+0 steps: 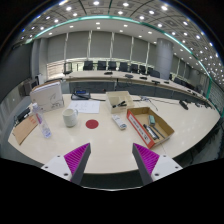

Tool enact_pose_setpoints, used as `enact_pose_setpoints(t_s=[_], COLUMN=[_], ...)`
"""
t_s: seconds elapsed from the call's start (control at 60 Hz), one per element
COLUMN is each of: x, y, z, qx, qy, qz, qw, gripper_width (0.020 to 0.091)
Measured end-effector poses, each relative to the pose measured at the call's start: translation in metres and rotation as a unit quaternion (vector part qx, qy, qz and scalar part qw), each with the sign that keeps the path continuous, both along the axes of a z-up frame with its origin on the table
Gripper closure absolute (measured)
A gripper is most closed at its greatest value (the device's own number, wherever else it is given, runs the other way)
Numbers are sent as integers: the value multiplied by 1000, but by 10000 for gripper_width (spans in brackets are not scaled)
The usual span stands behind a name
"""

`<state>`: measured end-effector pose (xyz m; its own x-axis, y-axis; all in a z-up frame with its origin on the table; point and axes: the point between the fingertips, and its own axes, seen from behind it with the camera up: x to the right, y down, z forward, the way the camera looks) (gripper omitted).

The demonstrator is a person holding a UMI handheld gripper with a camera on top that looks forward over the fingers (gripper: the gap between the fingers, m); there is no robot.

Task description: Pour water

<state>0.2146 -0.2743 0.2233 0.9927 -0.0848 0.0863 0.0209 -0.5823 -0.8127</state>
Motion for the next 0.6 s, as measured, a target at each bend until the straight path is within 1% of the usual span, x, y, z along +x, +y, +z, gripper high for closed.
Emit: enact_pose_setpoints(t_s=[0.1, 0.283, 0.35, 0.483, 0.6], x=[-14, -82, -113, -193, -263], y=[3, 10, 14, 25, 43], z=[-6, -15, -22, -42, -57], qx=[-3, -3, -1, 6, 21], qy=[1, 5, 9, 29, 40], qz=[12, 42, 56, 83, 96], qw=[1000, 999, 998, 996, 994], gripper_width=[241, 235, 246, 243, 243])
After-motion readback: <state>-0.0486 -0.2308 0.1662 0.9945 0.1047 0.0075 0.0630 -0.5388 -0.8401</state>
